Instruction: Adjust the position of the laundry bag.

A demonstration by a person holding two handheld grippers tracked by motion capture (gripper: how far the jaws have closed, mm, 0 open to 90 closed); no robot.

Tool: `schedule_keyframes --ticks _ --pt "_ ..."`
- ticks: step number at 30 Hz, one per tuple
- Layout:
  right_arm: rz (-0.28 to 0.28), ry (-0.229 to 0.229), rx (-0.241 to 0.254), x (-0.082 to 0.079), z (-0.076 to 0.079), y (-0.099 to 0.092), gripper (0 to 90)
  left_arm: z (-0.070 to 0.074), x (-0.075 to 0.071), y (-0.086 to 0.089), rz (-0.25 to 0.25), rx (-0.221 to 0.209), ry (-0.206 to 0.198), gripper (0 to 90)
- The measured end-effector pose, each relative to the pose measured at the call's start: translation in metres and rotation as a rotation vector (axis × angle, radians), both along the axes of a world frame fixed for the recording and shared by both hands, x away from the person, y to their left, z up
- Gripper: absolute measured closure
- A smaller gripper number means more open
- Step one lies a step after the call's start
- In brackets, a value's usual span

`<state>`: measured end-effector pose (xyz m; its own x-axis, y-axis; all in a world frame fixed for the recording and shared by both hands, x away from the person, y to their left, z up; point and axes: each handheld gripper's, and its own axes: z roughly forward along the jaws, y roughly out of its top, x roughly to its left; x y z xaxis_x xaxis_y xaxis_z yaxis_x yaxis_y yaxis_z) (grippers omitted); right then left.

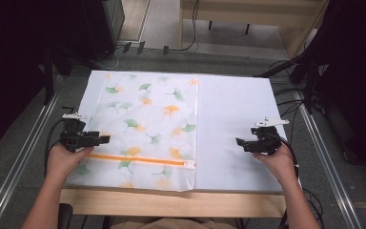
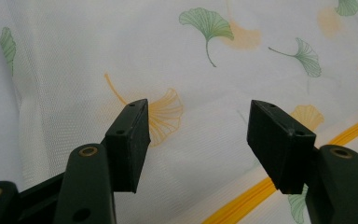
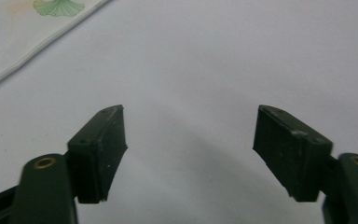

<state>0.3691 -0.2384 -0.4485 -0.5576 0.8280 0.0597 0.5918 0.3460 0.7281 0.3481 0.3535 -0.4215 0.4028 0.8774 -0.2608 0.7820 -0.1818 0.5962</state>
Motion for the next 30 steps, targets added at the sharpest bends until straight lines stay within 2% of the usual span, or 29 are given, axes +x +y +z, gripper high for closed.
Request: schedule_keyframes --ticks 1,2,3,5,9,11,20,25,30 --pt "0.002 0.007 0.004 0.0 0.0 0.0 32.2 0.0 0.0 0.001 -0.002 0.006 -0.001 38.1" --pt "0.002 0.007 0.004 0.0 0.0 0.0 32.2 0.0 0.0 0.001 -0.002 0.006 -0.001 35.8" --pt "-0.002 0.017 0.011 -0.001 0.001 -0.001 36.6 -0.001 0.001 0.002 0.003 0.025 -0.007 33.9" --pt "-0.006 0.013 0.023 -0.001 0.002 -0.002 38.3 -0.001 0.002 0.002 0.012 0.028 -0.009 33.8" --pt "-0.017 0.017 0.027 -0.001 0.003 -0.002 39.9 -0.004 0.006 0.006 0.008 -0.039 0.028 33.9" --pt "-0.016 0.016 0.022 -0.002 0.004 -0.002 40.1 -0.004 0.006 0.005 0.008 -0.024 0.023 34.0" --pt "-0.023 0.018 0.022 -0.004 0.007 0.003 42.8 -0.004 0.009 0.002 -0.012 -0.016 0.037 34.9" --pt "-0.023 0.043 0.033 -0.004 0.007 0.003 44.1 -0.003 0.009 0.002 -0.011 -0.014 0.034 35.3" --pt "-0.025 0.039 0.029 -0.005 0.007 0.004 44.6 -0.002 0.01 0.003 -0.004 -0.025 0.032 36.1"
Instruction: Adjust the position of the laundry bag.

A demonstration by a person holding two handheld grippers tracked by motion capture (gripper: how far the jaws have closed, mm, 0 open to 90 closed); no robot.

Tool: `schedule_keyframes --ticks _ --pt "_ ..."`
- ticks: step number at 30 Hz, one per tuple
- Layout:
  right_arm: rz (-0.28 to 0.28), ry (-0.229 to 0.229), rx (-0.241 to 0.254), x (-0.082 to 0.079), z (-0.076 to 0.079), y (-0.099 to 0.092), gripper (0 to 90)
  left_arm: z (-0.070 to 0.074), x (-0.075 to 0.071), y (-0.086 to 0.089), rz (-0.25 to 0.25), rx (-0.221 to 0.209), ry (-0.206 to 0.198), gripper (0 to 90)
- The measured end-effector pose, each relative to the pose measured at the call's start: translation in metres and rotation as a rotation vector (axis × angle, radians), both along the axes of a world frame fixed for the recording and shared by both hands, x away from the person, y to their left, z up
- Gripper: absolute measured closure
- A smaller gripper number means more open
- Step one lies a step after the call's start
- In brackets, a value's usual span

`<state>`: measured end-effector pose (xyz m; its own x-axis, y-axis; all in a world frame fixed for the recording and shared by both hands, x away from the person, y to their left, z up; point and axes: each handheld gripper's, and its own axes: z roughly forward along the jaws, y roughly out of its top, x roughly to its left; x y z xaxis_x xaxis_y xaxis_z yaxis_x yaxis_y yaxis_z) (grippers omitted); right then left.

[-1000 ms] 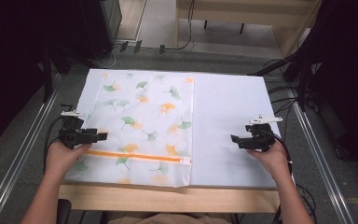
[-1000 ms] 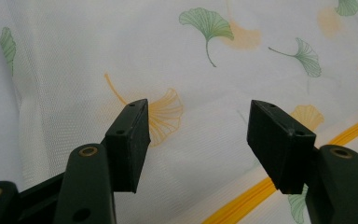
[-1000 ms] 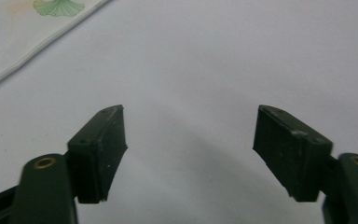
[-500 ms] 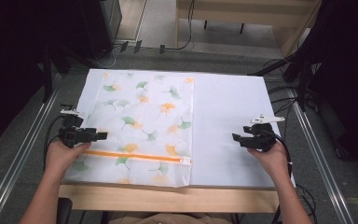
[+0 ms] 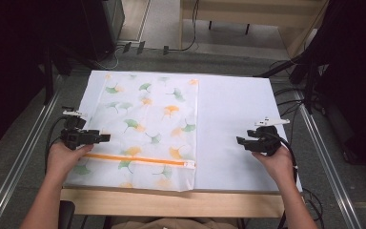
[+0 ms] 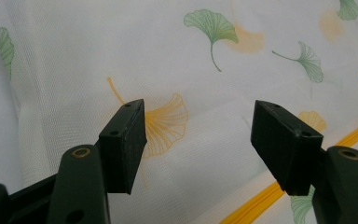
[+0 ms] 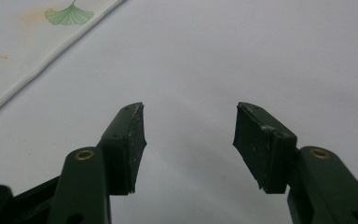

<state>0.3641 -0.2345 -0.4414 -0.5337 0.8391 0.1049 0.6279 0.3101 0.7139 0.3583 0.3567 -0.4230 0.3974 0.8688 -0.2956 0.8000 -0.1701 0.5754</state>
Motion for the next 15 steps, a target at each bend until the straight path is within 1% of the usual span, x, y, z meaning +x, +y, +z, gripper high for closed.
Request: schedule_keyframes --ticks 2,4,6,7,9,14,15 --pt "-0.005 0.005 0.0 -0.0002 0.0001 0.0003 44.8 0.0006 0.0006 0.0 -0.007 0.003 -0.004 36.3" --pt "-0.004 0.011 0.003 -0.001 0.0009 0.0006 45.6 0.001 0.001 0.0001 -0.005 0.003 -0.004 36.4" --pt "-0.005 0.007 0.009 -0.0022 0.0018 0.0015 45.8 0.0017 0.002 0.0007 0.003 0.004 -0.006 36.4" --pt "0.001 0.008 0.018 -0.0028 0.0022 0.0017 45.8 0.0021 0.0029 0.0009 0.005 -0.004 -0.006 36.4" --pt "-0.002 0.008 0.015 -0.0041 0.0024 0.0028 45.8 0.0027 0.004 0.0006 0.011 -0.011 -0.01 36.4" --pt "0.005 0.014 0.017 -0.0057 0.0026 0.0044 45.9 0.0037 0.0044 -0.0008 0.003 -0.007 -0.015 36.5" --pt "0.003 0.023 0.019 -0.0056 0.0028 0.0058 45.9 0.0035 0.0046 -0.0007 0.002 -0.009 -0.014 36.6"
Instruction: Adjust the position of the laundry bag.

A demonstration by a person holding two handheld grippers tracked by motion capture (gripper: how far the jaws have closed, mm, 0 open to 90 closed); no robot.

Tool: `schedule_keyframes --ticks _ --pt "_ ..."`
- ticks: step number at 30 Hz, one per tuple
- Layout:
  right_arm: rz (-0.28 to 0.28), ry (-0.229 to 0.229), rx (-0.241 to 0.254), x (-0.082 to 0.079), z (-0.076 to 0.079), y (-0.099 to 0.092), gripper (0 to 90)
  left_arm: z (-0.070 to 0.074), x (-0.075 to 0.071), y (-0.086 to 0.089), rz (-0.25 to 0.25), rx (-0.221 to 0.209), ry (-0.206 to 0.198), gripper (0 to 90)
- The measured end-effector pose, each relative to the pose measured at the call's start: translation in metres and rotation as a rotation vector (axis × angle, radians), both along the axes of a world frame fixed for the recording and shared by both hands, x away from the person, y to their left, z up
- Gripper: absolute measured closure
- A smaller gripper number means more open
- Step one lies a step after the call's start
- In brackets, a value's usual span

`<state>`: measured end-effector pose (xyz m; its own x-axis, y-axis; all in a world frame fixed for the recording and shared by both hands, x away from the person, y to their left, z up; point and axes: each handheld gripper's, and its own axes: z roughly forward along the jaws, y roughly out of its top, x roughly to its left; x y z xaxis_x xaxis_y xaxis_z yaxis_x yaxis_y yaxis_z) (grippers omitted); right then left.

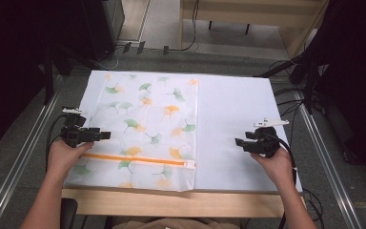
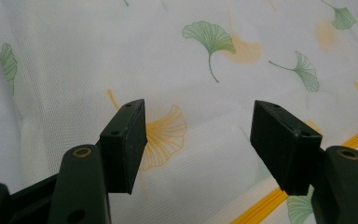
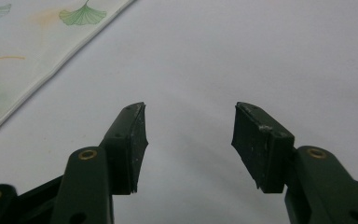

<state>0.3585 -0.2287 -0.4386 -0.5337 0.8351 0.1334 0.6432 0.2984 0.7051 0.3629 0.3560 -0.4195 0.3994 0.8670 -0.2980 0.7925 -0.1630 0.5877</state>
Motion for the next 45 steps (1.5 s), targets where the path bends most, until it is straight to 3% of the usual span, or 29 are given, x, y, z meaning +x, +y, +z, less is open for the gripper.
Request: schedule_keyframes --ticks 8,11,16,19,24,28,45 --pt "0.016 0.009 -0.001 0.0 0.002 0.014 46.3 -0.002 0.001 0.008 0.02 -0.007 0.011 34.9" --pt "0.027 0.003 0.0 -0.003 0.005 0.02 46.5 -0.001 0.0 0.009 0.066 -0.007 0.012 31.3" --pt "0.061 0.0 -0.024 -0.008 0.008 0.033 46.5 0.003 -0.003 0.01 0.062 -0.035 -0.018 32.3" --pt "0.076 -0.003 -0.021 -0.009 0.01 0.039 46.6 0.003 -0.003 0.01 0.058 -0.039 -0.014 34.4" --pt "0.098 -0.008 -0.016 -0.005 0.013 0.051 46.8 0.003 -0.006 0.01 0.046 -0.017 -0.001 36.1" --pt "0.108 -0.016 -0.025 -0.002 0.015 0.062 47.1 0.004 -0.009 0.014 0.058 -0.027 0.014 37.8" --pt "0.163 -0.006 -0.028 0.011 0.014 0.096 46.6 0.003 -0.026 0.031 0.102 0.027 0.004 38.3"
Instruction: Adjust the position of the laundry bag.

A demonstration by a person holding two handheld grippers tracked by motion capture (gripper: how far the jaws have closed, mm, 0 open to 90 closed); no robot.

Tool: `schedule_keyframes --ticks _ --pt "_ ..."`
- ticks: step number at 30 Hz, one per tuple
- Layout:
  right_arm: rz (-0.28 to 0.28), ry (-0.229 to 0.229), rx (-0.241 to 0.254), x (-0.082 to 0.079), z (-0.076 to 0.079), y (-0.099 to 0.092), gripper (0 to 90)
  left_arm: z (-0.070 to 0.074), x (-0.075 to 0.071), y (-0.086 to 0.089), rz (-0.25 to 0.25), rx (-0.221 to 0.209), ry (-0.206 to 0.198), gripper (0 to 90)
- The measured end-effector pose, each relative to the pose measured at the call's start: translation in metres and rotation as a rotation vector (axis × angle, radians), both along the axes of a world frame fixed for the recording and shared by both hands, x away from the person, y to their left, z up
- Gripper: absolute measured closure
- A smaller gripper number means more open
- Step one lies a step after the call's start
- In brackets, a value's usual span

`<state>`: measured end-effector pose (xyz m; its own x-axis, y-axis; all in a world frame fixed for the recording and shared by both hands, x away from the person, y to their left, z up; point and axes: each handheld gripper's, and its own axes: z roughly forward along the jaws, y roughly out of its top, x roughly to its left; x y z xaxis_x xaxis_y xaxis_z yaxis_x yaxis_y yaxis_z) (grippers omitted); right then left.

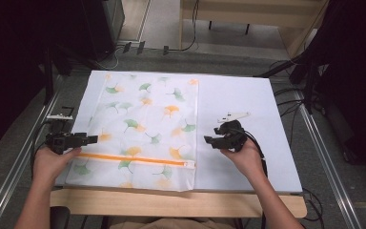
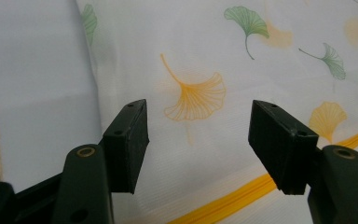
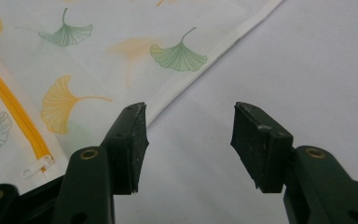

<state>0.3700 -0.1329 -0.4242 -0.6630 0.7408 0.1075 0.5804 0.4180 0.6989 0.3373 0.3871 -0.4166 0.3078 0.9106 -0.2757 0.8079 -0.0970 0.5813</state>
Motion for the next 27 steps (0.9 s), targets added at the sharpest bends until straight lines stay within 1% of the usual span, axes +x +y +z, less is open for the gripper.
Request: schedule_keyframes --ticks 2,3,6,7,8,9,12,16,18,20,22,23,24,26,27 --pt "0.002 0.002 0.0 0.001 0.0 0.002 46.6 0.0 -0.001 0.001 -0.001 0.002 0.003 38.5" --pt "0.009 0.003 -0.002 0.003 0.0 0.007 46.6 0.0 -0.002 0.003 0.008 0.004 0.003 38.6" --pt "0.014 0.01 -0.002 0.006 0.0 0.012 46.3 -0.001 -0.004 0.006 0.016 0.009 0.007 38.6" --pt "0.021 0.001 -0.002 0.008 -0.001 0.014 45.9 -0.002 -0.005 0.007 0.017 0.012 0.008 38.4" --pt "0.019 0.005 -0.002 0.009 -0.001 0.017 45.5 -0.002 -0.005 0.007 0.017 0.012 0.008 38.4" --pt "0.022 0.008 -0.003 0.011 -0.003 0.02 45.2 -0.003 -0.005 0.008 0.019 0.022 0.009 38.1" --pt "0.024 0.018 -0.009 0.016 -0.006 0.026 44.5 -0.005 -0.006 0.012 0.027 0.026 0.016 37.5" --pt "0.032 0.016 -0.021 0.02 -0.01 0.032 43.4 -0.007 -0.007 0.014 0.032 0.035 0.016 37.1" --pt "0.03 0.025 -0.021 0.026 -0.014 0.038 43.0 -0.009 -0.007 0.016 0.036 0.044 0.014 37.0" --pt "0.029 0.032 -0.023 0.027 -0.016 0.039 42.9 -0.01 -0.006 0.017 0.04 0.041 0.014 37.0" --pt "0.028 0.045 -0.042 0.033 -0.022 0.044 42.8 -0.011 -0.006 0.02 0.046 0.042 0.017 37.1" --pt "0.028 0.045 -0.042 0.033 -0.022 0.044 42.8 -0.012 -0.005 0.021 0.051 0.041 0.019 37.1" --pt "0.028 0.044 -0.047 0.037 -0.025 0.046 42.6 -0.015 -0.004 0.022 0.053 0.038 0.024 37.1" --pt "0.023 0.045 -0.05 0.04 -0.027 0.047 42.5 -0.017 -0.003 0.024 0.056 0.044 0.03 37.1" --pt "0.021 0.054 -0.054 0.041 -0.028 0.048 42.5 -0.017 -0.003 0.024 0.056 0.044 0.03 37.3"
